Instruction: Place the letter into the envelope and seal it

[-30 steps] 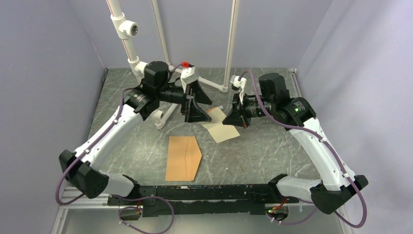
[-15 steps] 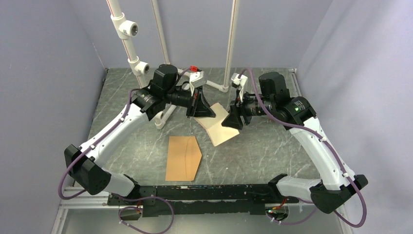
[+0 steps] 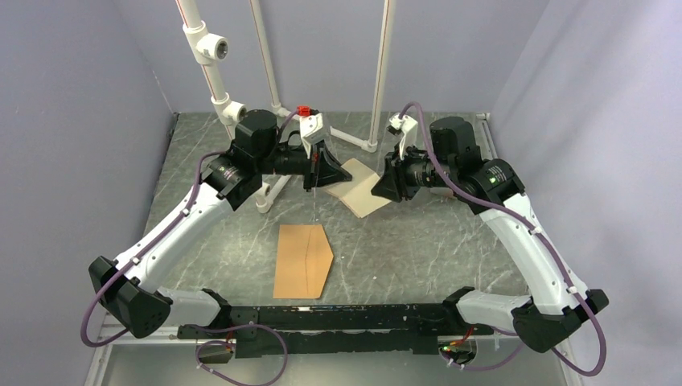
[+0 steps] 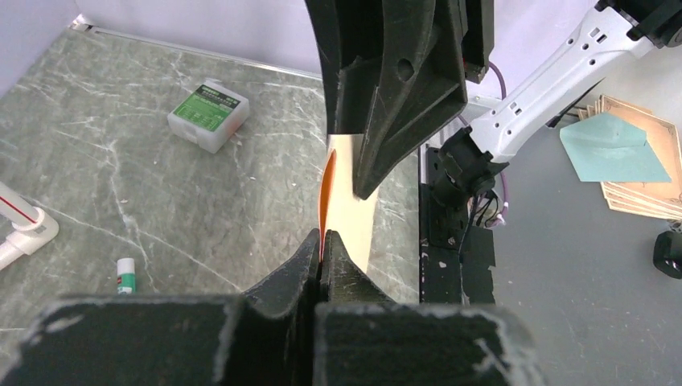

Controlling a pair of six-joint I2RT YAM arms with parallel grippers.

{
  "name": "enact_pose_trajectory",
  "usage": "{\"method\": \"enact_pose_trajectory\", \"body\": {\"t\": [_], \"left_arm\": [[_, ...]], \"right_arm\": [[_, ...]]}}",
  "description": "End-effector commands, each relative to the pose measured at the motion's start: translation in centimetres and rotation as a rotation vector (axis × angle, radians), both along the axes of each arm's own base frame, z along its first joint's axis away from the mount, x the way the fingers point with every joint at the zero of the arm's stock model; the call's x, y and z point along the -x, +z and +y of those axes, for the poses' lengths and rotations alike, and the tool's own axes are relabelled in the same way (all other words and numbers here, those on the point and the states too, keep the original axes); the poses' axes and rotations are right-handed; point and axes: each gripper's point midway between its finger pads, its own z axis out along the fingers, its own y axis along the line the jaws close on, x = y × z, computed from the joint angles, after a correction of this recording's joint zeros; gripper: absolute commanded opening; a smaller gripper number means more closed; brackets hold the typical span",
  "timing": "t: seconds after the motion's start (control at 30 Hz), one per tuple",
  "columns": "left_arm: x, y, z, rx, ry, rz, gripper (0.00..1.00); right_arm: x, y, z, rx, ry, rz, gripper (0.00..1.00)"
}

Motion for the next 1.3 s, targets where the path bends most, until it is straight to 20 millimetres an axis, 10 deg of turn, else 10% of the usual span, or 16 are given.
{"method": "enact_pose_trajectory", "body": {"t": [0.0,0.07,0.23,0.37,0.77,1.27], "left_arm": [[-0.4,1.6,-0.1,0.038,0.017,-0.07,0.03],[-0.7,1.6,-0.1,0.036,0.038,-0.066,0.03],[0.8,2.3,0.1,0.023,-0.027,-0.039,0.77],[1.9,3.4,0.2,0.052,-0.067,-0.034,0.91],[0.9,7.3,0.9,0.217,0.077,-0.111,0.93],[-0.2,4.3,-1.5,0.145,0.019,-0.041,0.85]], "right_arm": [[0.0,2.8,1.6,-0.127,0.014,-0.005,0.18],[-0.3,3.8,1.8,-0.171,-0.007,-0.025,0.1],[-1.9,4.6,1.2,-0.196,-0.111,-0.084,0.0],[-3.3,5.3,0.3,-0.192,-0.18,-0.176,0.0],[-4.3,4.9,-4.6,-0.153,-0.326,-0.57,0.0],[2.8,3.9,-0.7,-0.113,0.243,-0.635,0.0]]}}
